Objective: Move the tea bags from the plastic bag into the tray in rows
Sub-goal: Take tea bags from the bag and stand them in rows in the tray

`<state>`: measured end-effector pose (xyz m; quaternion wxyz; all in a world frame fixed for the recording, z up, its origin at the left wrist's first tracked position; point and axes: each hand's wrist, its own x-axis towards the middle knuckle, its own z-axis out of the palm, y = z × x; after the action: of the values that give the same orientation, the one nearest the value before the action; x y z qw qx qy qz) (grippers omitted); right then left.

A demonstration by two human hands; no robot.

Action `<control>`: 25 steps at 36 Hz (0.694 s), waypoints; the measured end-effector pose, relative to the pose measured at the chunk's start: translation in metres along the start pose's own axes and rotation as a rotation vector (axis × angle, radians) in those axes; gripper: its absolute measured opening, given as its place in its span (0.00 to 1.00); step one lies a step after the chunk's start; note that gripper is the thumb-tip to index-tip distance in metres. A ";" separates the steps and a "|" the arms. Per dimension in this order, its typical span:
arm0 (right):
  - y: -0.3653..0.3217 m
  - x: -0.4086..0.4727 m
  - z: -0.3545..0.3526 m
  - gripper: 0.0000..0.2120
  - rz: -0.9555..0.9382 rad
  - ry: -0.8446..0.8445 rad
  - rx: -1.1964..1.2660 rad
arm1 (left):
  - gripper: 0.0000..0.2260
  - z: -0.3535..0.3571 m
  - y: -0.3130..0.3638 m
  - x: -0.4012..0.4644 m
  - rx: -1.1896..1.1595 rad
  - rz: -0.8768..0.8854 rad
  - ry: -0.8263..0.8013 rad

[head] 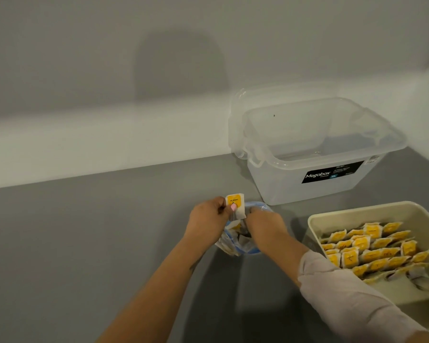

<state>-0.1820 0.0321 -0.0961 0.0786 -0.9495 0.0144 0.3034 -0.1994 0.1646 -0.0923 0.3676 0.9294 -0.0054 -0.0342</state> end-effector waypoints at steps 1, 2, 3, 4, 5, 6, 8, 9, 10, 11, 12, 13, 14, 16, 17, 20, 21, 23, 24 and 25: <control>0.000 0.003 -0.001 0.13 -0.018 0.041 0.024 | 0.14 -0.001 0.000 0.000 -0.004 0.000 0.007; 0.002 0.000 0.000 0.12 -0.031 0.090 0.019 | 0.14 -0.001 0.000 0.001 -0.007 -0.001 0.012; 0.003 -0.004 -0.001 0.10 -0.029 0.111 0.056 | 0.14 -0.002 0.000 0.001 -0.010 0.002 0.019; 0.003 -0.009 -0.003 0.08 -0.032 0.123 0.072 | 0.13 -0.003 0.000 0.001 -0.011 0.001 0.023; 0.006 -0.011 -0.004 0.06 -0.058 0.167 0.083 | 0.12 -0.004 0.000 0.001 -0.011 -0.001 0.029; 0.008 -0.017 -0.007 0.06 -0.091 0.213 0.087 | 0.12 -0.004 0.001 0.002 -0.010 -0.004 0.035; 0.016 -0.026 -0.009 0.05 -0.146 0.291 0.119 | 0.11 -0.005 0.001 0.003 -0.006 -0.005 0.045; 0.020 -0.027 -0.009 0.05 -0.177 0.350 0.139 | 0.10 -0.006 0.002 0.004 -0.002 -0.005 0.049; 0.025 -0.025 -0.007 0.05 -0.210 0.419 0.171 | 0.09 -0.007 0.003 0.004 0.005 -0.003 0.055; 0.029 -0.025 -0.008 0.05 -0.226 0.450 0.236 | 0.09 -0.007 0.004 0.005 0.012 0.003 0.067; 0.033 -0.025 -0.009 0.05 -0.234 0.458 0.320 | 0.10 -0.007 0.004 0.005 0.013 0.008 0.083; 0.035 -0.026 -0.013 0.05 -0.248 0.457 0.414 | 0.10 -0.008 0.005 0.005 0.007 0.011 0.104; 0.038 -0.026 -0.016 0.06 -0.267 0.464 0.494 | 0.11 -0.008 0.006 0.005 -0.006 0.010 0.120; 0.044 -0.028 -0.022 0.05 -0.293 0.477 0.615 | 0.13 -0.007 0.010 0.006 -0.045 0.015 0.145; 0.045 -0.030 -0.025 0.05 -0.298 0.473 0.687 | 0.14 -0.006 0.012 0.006 -0.059 0.019 0.153; 0.052 -0.033 -0.028 0.07 -0.326 0.444 0.968 | 0.14 -0.002 0.019 0.005 -0.089 0.034 0.162; 0.053 -0.035 -0.029 0.08 -0.332 0.433 1.036 | 0.13 0.000 0.022 0.004 -0.103 0.035 0.154; 0.054 -0.039 -0.030 0.09 -0.349 0.452 1.143 | 0.12 0.003 0.028 0.002 -0.156 0.017 0.108; 0.055 -0.042 -0.031 0.09 -0.360 0.491 1.185 | 0.11 0.005 0.032 0.001 -0.197 0.004 0.080; 0.055 -0.044 -0.031 0.08 -0.369 0.555 1.202 | 0.10 0.007 0.035 0.000 -0.253 -0.010 0.057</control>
<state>-0.2043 -0.0285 -0.0533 0.6355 -0.7706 0.0379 -0.0299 -0.1996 0.1341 -0.0734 0.4816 0.8762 0.0140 -0.0099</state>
